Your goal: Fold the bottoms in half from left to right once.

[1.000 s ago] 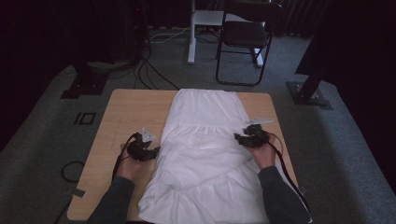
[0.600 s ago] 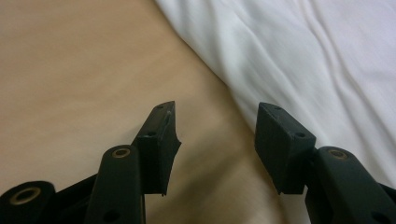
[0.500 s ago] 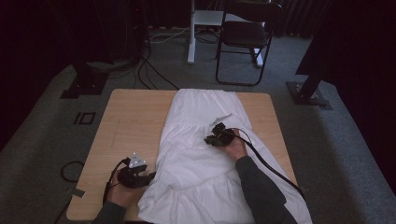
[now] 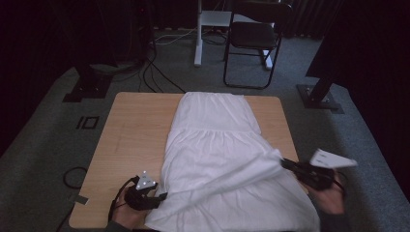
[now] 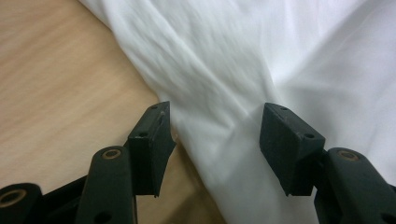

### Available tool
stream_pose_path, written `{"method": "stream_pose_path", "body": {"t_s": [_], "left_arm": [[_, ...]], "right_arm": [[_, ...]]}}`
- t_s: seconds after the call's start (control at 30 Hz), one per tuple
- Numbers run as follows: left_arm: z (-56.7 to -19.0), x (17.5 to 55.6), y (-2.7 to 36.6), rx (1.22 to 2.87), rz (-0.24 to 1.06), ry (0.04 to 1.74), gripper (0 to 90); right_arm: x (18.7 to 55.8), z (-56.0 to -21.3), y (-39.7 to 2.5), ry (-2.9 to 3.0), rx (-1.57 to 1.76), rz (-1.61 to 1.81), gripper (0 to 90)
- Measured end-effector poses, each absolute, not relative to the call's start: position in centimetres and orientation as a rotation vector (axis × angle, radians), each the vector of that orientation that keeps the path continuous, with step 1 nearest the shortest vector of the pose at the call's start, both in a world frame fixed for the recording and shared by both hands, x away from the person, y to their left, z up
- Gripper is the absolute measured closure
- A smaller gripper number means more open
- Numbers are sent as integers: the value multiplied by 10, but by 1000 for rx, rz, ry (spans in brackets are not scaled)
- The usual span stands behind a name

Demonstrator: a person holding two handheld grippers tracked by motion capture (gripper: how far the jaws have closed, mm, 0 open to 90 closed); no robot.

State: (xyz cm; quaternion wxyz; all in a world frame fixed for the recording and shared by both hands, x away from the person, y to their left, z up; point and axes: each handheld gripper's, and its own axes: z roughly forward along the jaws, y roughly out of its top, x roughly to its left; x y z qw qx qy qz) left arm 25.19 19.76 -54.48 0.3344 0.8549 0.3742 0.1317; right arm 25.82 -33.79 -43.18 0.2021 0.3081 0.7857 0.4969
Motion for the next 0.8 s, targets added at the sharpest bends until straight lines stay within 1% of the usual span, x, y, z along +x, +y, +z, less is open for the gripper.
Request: {"method": "stream_pose_path", "body": {"t_s": [0.1,0.17,0.23,0.27,0.3,0.33,0.4,0.53,0.6,0.63,0.67,0.7,0.73,0.8], "left_arm": [[-550,248,193,2270,318,962,439],[-551,247,192,2266,313,956,431],[-550,247,193,2259,302,953,432],[-549,246,193,2256,294,949,431],[-548,245,192,2260,298,941,431],[-547,243,190,2263,293,931,430],[-546,240,186,2275,282,904,427],[-548,233,176,2294,246,855,423],[-552,232,172,2297,253,858,424],[-553,230,169,2283,258,861,429],[-553,229,168,2278,256,860,539],[-553,228,167,2279,252,851,539],[-553,227,165,2281,254,840,666],[-551,223,165,2279,268,813,824]], "right_arm": [[227,-450,-373,2181,933,1369,891],[205,-475,-393,2199,988,1325,891],[196,-498,-404,2238,1054,1238,873],[193,-515,-411,2256,1126,1177,813],[193,-524,-414,2256,1177,1140,718],[194,-534,-419,2221,1269,1093,656],[197,-541,-423,2179,1323,1115,568],[203,-536,-415,2138,1313,1239,494],[205,-536,-411,2139,1327,1240,478],[210,-541,-402,2171,1343,1231,440],[216,-553,-390,2208,1377,1135,431],[216,-553,-390,2208,1377,1135,431],[218,-559,-387,2210,1397,1095,463],[222,-566,-384,2214,1437,1057,678]]}}
